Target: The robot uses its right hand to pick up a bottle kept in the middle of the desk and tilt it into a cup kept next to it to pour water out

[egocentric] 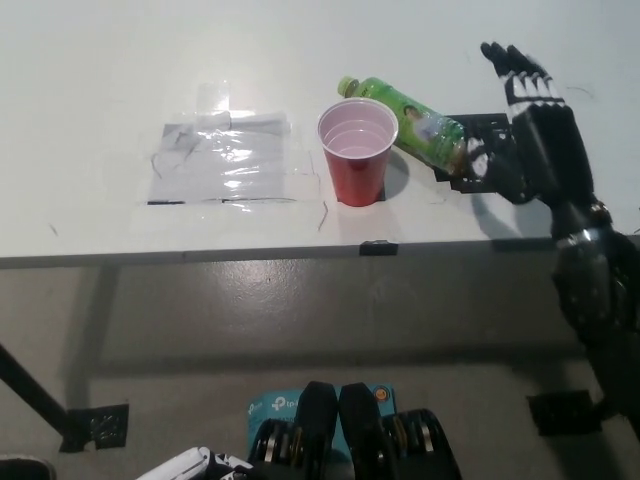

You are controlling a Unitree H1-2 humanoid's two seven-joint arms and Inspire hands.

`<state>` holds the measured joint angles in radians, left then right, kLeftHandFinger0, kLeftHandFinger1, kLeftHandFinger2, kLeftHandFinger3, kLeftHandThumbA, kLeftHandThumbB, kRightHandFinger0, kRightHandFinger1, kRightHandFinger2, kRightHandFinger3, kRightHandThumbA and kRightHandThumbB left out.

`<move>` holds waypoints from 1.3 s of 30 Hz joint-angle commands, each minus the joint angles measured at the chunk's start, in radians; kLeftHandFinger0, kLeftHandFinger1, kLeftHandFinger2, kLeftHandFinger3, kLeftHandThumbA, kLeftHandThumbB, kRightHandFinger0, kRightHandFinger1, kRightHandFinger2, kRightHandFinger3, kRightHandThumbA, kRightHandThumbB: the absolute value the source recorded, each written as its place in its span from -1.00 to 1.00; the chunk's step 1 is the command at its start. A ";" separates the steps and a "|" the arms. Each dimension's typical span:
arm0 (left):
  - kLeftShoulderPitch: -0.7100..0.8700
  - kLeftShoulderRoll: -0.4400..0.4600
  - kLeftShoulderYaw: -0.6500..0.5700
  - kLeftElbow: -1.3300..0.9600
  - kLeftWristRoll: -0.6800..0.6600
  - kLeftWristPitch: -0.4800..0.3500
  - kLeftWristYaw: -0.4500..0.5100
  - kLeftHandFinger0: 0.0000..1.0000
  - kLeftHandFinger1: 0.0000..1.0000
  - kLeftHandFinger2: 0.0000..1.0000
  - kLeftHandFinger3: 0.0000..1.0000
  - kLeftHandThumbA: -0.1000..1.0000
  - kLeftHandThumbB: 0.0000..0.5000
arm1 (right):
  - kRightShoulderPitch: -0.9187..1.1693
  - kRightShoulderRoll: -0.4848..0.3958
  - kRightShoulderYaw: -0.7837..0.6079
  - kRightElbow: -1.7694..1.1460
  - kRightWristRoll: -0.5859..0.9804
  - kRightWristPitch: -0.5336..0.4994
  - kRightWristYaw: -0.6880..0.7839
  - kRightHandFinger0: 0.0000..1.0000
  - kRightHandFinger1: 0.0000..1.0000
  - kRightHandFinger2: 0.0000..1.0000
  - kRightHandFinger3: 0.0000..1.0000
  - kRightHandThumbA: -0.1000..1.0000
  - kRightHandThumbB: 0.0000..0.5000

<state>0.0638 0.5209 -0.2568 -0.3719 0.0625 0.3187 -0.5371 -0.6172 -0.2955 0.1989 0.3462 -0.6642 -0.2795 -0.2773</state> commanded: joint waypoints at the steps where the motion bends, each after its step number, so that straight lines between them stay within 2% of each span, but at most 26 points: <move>1: 0.013 0.028 0.015 -0.025 -0.005 -0.019 -0.003 0.38 0.52 0.62 1.00 1.00 0.78 | 0.076 -0.069 -0.034 -0.301 0.089 0.185 0.238 1.00 1.00 1.00 1.00 0.39 0.23; 4: 0.017 0.029 0.018 -0.019 -0.010 -0.027 -0.003 0.36 0.50 0.60 1.00 1.00 0.78 | 0.159 -0.087 -0.047 -0.463 0.111 0.257 0.305 1.00 1.00 1.00 1.00 0.58 0.45; 5: 0.019 0.030 0.018 -0.019 -0.009 -0.026 -0.003 0.36 0.48 0.59 1.00 1.00 0.80 | 0.178 -0.087 -0.049 -0.494 0.113 0.275 0.318 1.00 1.00 1.00 1.00 0.63 0.59; 7: 0.018 0.031 0.017 -0.021 -0.009 -0.024 -0.004 0.36 0.48 0.59 1.00 1.00 0.84 | 0.215 -0.089 -0.055 -0.550 0.131 0.305 0.339 1.00 1.00 1.00 1.00 0.67 0.65; 8: 0.018 0.028 0.020 -0.019 -0.019 -0.018 -0.007 0.36 0.48 0.58 1.00 1.00 0.87 | 0.267 -0.095 -0.059 -0.619 0.148 0.347 0.372 1.00 1.00 1.00 1.00 0.80 0.77; 10: 0.021 0.026 0.021 -0.019 -0.015 -0.031 -0.001 0.33 0.46 0.55 1.00 1.00 0.76 | 0.316 -0.108 -0.053 -0.674 0.148 0.377 0.409 1.00 1.00 1.00 1.00 0.95 0.91; 12: 0.018 0.026 0.019 -0.022 -0.012 -0.019 -0.003 0.33 0.48 0.57 1.00 1.00 0.75 | 0.358 -0.112 -0.052 -0.714 0.163 0.405 0.436 1.00 1.00 1.00 1.00 0.99 1.00; 14: 0.021 0.026 0.020 -0.028 -0.009 -0.021 0.000 0.35 0.49 0.59 1.00 1.00 0.70 | 0.413 -0.106 -0.051 -0.764 0.192 0.432 0.453 1.00 1.00 1.00 1.00 0.91 0.98; 18: 0.019 0.028 0.022 -0.024 -0.013 -0.018 -0.004 0.36 0.50 0.59 1.00 1.00 0.65 | 0.538 -0.084 -0.030 -0.830 0.163 0.434 0.453 1.00 1.00 1.00 1.00 0.94 0.97; 22: 0.017 0.026 0.022 -0.018 -0.017 -0.014 -0.006 0.39 0.52 0.62 1.00 1.00 0.59 | 0.615 -0.064 -0.027 -0.843 0.154 0.420 0.450 1.00 1.00 1.00 1.00 0.90 0.96; 23: 0.018 0.024 0.019 -0.015 -0.011 -0.025 -0.004 0.38 0.50 0.59 1.00 1.00 0.74 | 0.656 -0.053 -0.024 -0.832 0.155 0.400 0.435 1.00 1.00 1.00 1.00 0.84 0.88; 25: 0.016 0.024 0.018 -0.015 -0.010 -0.025 -0.004 0.34 0.46 0.56 1.00 1.00 0.84 | 0.672 -0.048 -0.023 -0.824 0.148 0.387 0.432 1.00 1.00 1.00 1.00 0.83 0.83; 27: 0.017 0.022 0.018 -0.011 -0.009 -0.033 -0.002 0.28 0.43 0.54 1.00 1.00 0.79 | 0.704 -0.033 -0.013 -0.785 0.132 0.356 0.411 1.00 1.00 1.00 1.00 0.85 0.85; 28: 0.017 0.020 0.019 -0.012 -0.011 -0.025 -0.001 0.27 0.43 0.54 1.00 1.00 0.86 | 0.711 -0.025 -0.011 -0.767 0.129 0.345 0.399 1.00 1.00 1.00 1.00 0.82 0.85; 34: 0.013 0.017 0.021 -0.012 -0.009 -0.020 0.003 0.32 0.47 0.57 1.00 1.00 0.86 | 0.715 -0.007 -0.002 -0.628 0.126 0.268 0.356 1.00 1.00 1.00 1.00 0.65 0.67; 36: 0.010 0.023 0.021 -0.017 -0.002 -0.025 0.001 0.34 0.49 0.58 1.00 1.00 0.87 | 0.706 -0.007 -0.006 -0.574 0.165 0.249 0.368 1.00 1.00 1.00 1.00 0.61 0.66; 37: 0.009 0.025 0.021 -0.013 -0.001 -0.030 0.000 0.34 0.49 0.59 1.00 1.00 0.80 | 0.701 0.008 -0.026 -0.551 0.271 0.279 0.415 1.00 1.00 1.00 1.00 0.53 0.57; 39: 0.005 0.028 0.027 -0.014 -0.005 -0.026 0.000 0.35 0.50 0.60 1.00 1.00 0.89 | 0.683 0.018 -0.038 -0.521 0.340 0.288 0.443 1.00 1.00 1.00 1.00 0.57 0.51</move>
<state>0.0788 0.5217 -0.2489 -0.3726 0.0610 0.3179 -0.5369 0.1003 -0.2938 0.1852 -0.1963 -0.4715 0.0497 0.1312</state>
